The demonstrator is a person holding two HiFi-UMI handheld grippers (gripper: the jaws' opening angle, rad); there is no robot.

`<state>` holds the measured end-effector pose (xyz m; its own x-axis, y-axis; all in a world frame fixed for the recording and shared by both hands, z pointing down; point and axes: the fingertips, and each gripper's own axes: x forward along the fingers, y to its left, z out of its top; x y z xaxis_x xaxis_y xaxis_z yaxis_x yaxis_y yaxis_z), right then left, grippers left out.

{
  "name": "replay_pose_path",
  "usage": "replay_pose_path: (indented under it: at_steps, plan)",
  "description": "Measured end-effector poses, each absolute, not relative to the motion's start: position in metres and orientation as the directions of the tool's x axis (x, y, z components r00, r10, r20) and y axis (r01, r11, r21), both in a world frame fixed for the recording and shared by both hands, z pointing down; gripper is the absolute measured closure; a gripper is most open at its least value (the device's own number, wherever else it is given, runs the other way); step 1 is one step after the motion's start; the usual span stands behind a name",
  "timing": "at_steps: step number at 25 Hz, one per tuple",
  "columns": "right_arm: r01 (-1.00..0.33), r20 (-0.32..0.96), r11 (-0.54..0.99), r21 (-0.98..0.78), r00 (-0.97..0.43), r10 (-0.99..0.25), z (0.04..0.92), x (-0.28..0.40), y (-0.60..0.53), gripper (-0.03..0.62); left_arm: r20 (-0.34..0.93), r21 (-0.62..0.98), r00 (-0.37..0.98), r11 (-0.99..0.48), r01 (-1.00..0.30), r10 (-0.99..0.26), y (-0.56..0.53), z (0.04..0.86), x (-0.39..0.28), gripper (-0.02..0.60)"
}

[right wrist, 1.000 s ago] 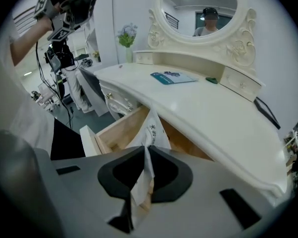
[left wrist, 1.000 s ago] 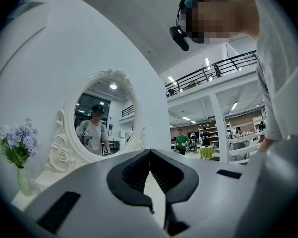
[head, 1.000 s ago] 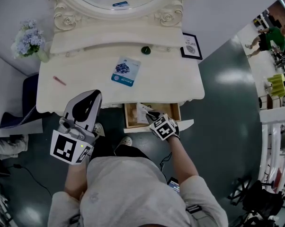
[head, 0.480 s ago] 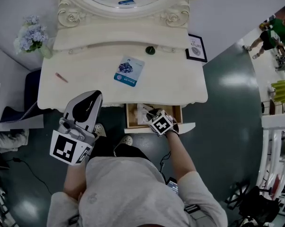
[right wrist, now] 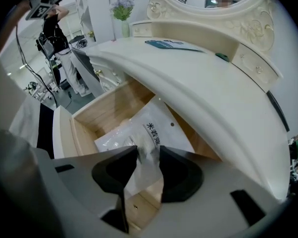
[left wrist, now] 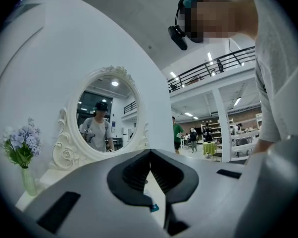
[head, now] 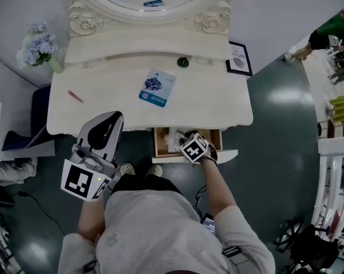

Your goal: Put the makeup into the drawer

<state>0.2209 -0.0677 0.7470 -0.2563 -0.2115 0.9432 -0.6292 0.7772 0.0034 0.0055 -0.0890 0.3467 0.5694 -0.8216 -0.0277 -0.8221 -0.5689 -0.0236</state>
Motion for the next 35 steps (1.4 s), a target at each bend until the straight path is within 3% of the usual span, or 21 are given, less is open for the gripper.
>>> replay_pose_path:
  at_steps: [4,9,13,15,25,35]
  plan:
    - [-0.622,0.937,0.781,0.053,-0.239,-0.255,0.743,0.221,-0.074,0.427,-0.029,-0.024,0.569,-0.569,-0.822,-0.822,-0.09,0.346,0.001,0.568]
    - [-0.673,0.914,0.737,0.061,-0.259,-0.312,0.731,0.222,-0.079,0.439,-0.032,-0.028,0.577,-0.577,-0.817,-0.816,-0.091,0.344,-0.001,0.568]
    - [-0.737,0.877,0.676,0.009,-0.318,-0.36,0.713,0.219,-0.079,0.554,-0.043,-0.033,0.588,-0.587,-0.809,-0.807,-0.091,0.339,-0.005,0.567]
    - [-0.764,0.85,0.645,-0.019,-0.352,-0.392,0.7,0.215,-0.079,0.566,-0.048,-0.033,0.592,-0.591,-0.806,-0.804,-0.092,0.338,-0.007,0.567]
    - [-0.812,0.575,0.564,-0.147,-0.534,-0.62,0.601,0.169,-0.085,0.568,-0.054,-0.041,0.604,-0.602,-0.797,-0.795,-0.088,0.331,-0.024,0.568]
    - [-0.777,0.361,0.609,-0.159,-0.62,-0.697,0.51,0.122,-0.097,0.568,-0.097,-0.058,0.592,-0.59,-0.806,-0.8,-0.083,0.313,-0.042,0.567]
